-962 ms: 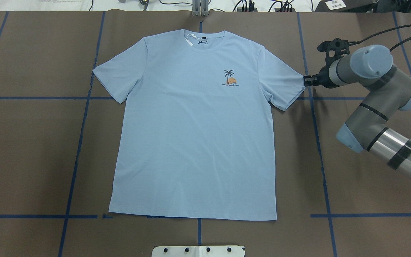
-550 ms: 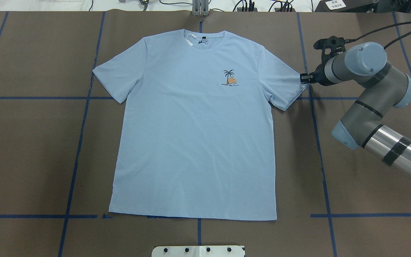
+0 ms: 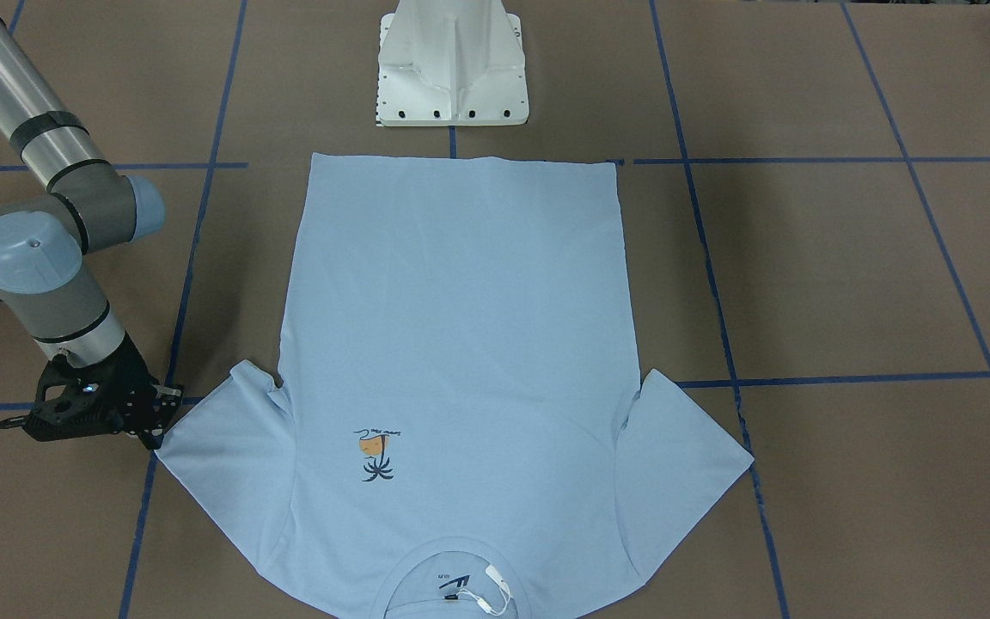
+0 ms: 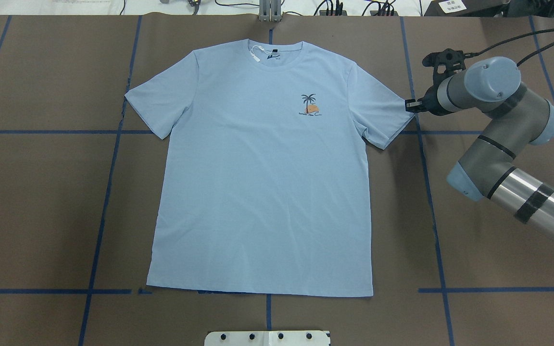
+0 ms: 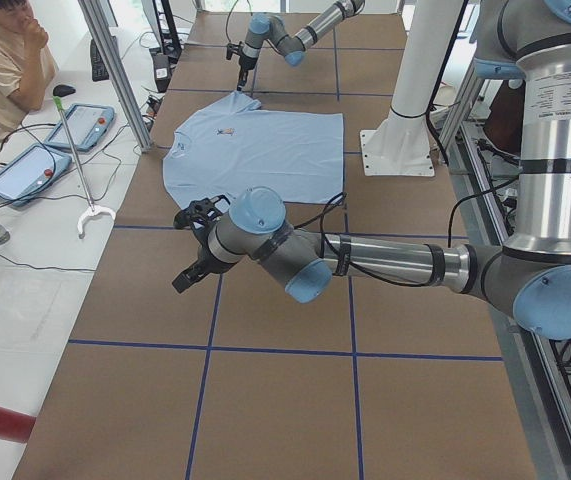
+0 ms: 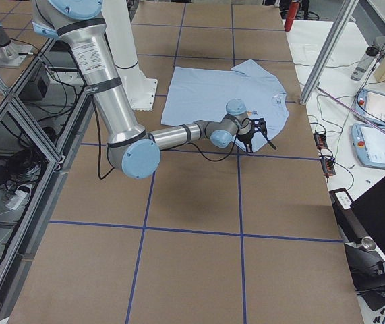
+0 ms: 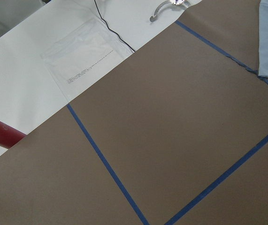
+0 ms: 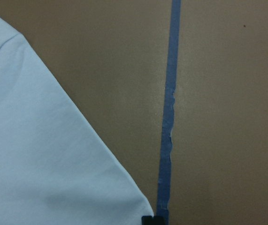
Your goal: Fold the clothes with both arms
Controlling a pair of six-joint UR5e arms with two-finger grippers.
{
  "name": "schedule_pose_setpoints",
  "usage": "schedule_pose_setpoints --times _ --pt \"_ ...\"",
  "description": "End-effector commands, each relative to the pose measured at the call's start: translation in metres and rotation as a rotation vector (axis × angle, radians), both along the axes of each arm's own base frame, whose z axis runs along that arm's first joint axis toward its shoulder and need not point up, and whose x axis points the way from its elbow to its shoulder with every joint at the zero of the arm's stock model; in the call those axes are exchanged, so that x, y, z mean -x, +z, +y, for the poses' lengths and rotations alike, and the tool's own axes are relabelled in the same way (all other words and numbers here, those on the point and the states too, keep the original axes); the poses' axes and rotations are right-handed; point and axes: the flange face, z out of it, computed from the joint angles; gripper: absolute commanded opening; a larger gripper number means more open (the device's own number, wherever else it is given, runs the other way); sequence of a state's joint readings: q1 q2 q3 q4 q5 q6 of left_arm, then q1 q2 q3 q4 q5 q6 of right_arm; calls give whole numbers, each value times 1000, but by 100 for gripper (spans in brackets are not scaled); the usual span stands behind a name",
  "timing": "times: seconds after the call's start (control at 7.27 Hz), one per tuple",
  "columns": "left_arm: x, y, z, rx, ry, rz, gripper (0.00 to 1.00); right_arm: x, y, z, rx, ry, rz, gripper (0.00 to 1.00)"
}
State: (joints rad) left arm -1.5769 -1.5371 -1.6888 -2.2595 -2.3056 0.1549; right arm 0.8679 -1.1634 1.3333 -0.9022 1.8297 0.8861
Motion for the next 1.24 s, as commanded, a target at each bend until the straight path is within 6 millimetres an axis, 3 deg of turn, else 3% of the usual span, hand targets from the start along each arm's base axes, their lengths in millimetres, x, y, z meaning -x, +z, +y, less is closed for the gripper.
schedule_pose_setpoints --times 0.0,0.27,0.41,0.69,0.82,1.1 --pt "0 0 0 0 0 0 100 6 -34 -10 -24 8 -28 0" --pt "0 1 0 1 0 0 100 16 -76 -22 -28 28 -40 0" --pt "0 1 0 1 0 0 100 33 -103 -20 -2 70 -30 0" --pt "0 0 0 -2 1 1 100 105 -163 -4 2 143 -2 0" --pt "0 -1 0 -3 1 1 100 131 -189 0 27 188 9 0" --pt "-1 0 0 0 5 5 100 187 -213 -4 69 279 8 0"
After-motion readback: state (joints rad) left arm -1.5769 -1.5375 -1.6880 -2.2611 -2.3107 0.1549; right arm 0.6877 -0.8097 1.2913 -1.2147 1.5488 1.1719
